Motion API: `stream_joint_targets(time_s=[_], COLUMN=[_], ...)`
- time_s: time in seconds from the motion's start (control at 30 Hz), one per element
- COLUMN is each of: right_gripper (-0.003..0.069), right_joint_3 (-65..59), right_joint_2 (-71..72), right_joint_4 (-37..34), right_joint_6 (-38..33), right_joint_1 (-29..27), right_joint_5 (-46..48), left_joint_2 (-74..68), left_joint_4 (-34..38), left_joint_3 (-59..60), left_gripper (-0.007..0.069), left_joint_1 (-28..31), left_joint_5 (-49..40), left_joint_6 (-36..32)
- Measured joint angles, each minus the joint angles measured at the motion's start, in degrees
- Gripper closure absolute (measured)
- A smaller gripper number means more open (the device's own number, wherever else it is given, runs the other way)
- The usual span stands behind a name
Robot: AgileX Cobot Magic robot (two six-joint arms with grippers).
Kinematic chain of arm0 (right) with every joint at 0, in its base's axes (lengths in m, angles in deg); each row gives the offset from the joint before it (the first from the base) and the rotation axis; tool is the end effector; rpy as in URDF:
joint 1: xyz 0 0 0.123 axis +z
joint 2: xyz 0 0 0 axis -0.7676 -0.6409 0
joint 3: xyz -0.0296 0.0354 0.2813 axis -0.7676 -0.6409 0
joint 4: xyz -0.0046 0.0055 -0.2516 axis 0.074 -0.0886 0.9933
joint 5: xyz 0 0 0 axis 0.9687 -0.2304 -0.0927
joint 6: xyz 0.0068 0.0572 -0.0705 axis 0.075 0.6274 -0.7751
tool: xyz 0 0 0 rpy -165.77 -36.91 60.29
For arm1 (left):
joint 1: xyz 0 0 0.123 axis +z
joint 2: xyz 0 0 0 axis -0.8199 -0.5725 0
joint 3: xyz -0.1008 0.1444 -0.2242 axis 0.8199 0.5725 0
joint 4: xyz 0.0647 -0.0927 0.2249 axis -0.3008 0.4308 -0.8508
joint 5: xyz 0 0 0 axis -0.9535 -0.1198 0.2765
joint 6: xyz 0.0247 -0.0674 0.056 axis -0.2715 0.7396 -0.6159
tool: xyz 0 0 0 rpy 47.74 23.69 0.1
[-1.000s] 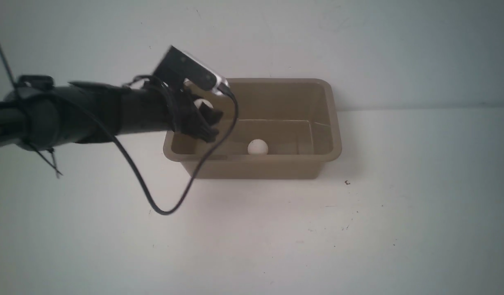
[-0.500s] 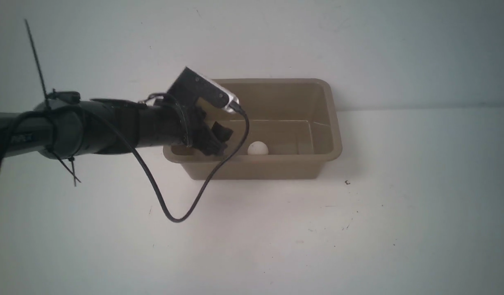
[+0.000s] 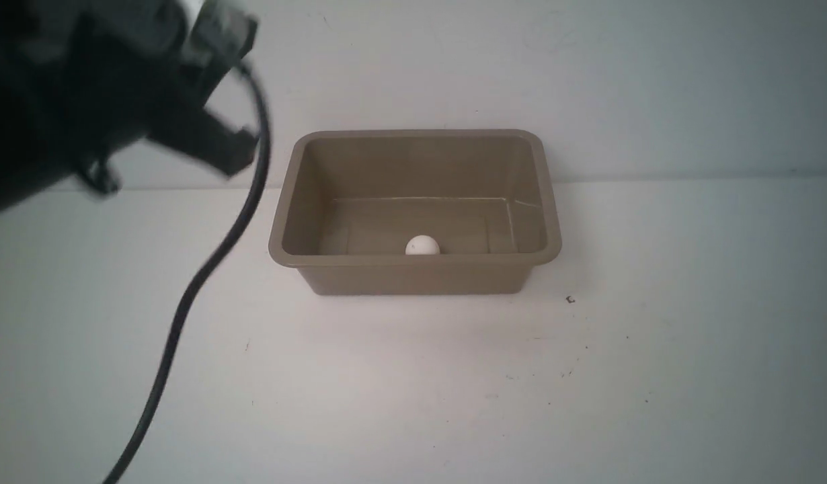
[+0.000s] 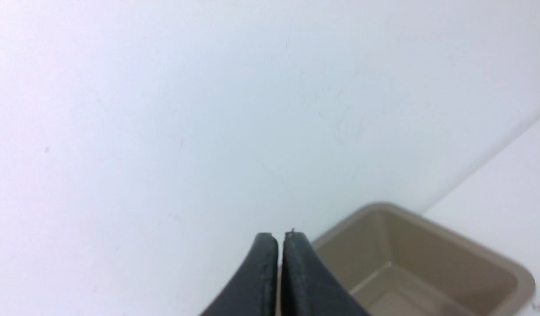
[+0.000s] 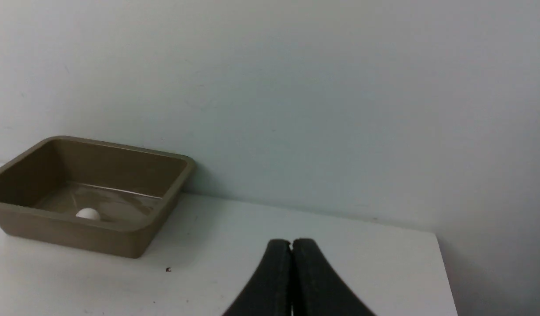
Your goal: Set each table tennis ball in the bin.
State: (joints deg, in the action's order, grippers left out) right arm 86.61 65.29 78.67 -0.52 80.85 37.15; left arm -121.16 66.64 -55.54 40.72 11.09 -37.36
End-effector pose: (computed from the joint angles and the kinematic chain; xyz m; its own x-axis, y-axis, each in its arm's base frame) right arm -0.0410 -0.0674 0.3956 -0.2253 -0.1170 -0.9672 -0.1262 0.9879 -0.0901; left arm 0.2277 -0.0767 0.3708 0.0478 0.3122 -0.9488 0.4387 0.8468 0.3008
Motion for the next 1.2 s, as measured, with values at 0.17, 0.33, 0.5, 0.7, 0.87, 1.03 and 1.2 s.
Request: stream_joint_targets(time_s=[0.17, 0.33, 0.5, 0.7, 0.87, 1.03, 1.2], right_gripper=[0.0676, 0.0676, 0.0676, 0.0676, 0.0676, 0.0676, 0.0676], right_joint_3=[-11.33, -17.91, -20.21, -22.30, -22.41, -22.41, -22.41], right_joint_2=[8.10, 8.84, 8.84, 8.84, 8.84, 8.84, 8.84], right_joint_4=[-0.83, -3.22, -5.31, -5.74, -5.74, -5.74, -5.74], right_joint_6=[0.29, 0.35, 0.40, 0.40, 0.40, 0.44, 0.44], right_joint_1=[0.00, 0.00, 0.00, 0.00, 0.00, 0.00, 0.00], right_joint_5=[-0.29, -1.27, -1.72, -1.59, -1.59, -1.59, -1.59], left_joint_2=[11.54, 22.64, 31.98, 35.30, 35.35, 35.42, 40.20], left_joint_4=[0.00, 0.00, 0.04, 0.04, 0.11, 0.11, 0.11], left_joint_3=[11.27, 17.65, 20.56, 20.94, 21.01, 21.01, 21.60], left_gripper=[0.0629, 0.0629, 0.0629, 0.0629, 0.0629, 0.0629, 0.0629], left_joint_1=[0.00, 0.00, 0.00, 0.00, 0.00, 0.07, 7.73], left_joint_5=[4.79, 5.57, 5.63, 5.59, 5.59, 5.64, 7.19], left_joint_6=[2.79, 4.69, 4.82, 4.82, 4.82, 4.49, 2.36])
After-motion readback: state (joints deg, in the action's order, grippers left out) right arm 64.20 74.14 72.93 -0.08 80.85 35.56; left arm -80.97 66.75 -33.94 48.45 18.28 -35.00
